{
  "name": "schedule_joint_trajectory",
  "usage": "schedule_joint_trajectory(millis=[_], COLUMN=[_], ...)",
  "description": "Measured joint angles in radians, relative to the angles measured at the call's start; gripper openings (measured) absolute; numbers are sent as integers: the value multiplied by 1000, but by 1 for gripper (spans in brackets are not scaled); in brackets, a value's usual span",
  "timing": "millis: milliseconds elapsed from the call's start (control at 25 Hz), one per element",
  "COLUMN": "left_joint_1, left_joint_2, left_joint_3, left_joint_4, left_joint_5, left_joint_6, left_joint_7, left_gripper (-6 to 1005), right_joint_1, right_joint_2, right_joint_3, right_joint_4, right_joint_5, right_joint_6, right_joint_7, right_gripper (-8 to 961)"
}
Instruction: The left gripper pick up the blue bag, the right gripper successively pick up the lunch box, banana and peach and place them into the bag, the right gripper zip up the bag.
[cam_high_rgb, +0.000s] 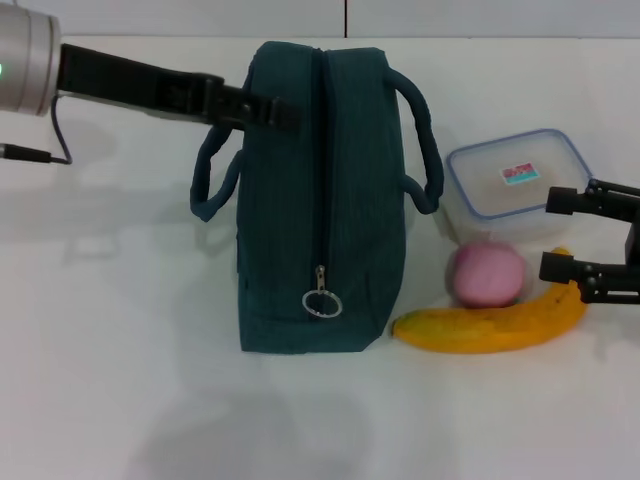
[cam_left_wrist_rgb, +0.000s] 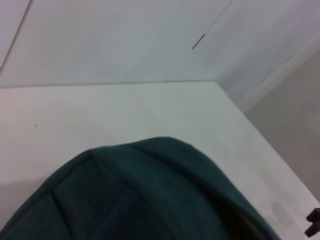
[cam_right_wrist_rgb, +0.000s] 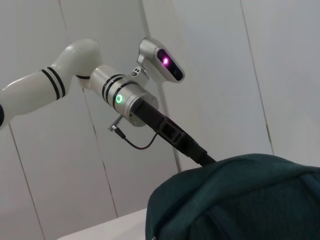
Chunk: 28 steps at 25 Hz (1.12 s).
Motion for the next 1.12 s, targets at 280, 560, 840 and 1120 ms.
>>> schedule_joint_trajectory(millis=[280, 560, 840, 1120], left_joint_1=[-47, -57, -58, -58], left_joint_2=[-6, 4, 17, 19], left_joint_3=[22, 35, 34, 34], left_joint_4=[-34, -35, -40, -52], left_joint_5=[75, 78, 76, 75], left_joint_6=[-3, -2, 2, 2], left_joint_7=[-50, -62, -62, -62], left_gripper=[826, 797, 627, 331], right_joint_1=[-24, -43, -53, -63], right_joint_2=[4, 2, -2, 0], right_joint_3=[1, 1, 1, 1], right_joint_4=[1, 10, 50, 72], right_joint_5=[0, -4, -4, -6], right_joint_6=[-1, -22, -32, -41], right_joint_7=[-15, -19, -39, -45], right_gripper=[815, 815, 816, 816])
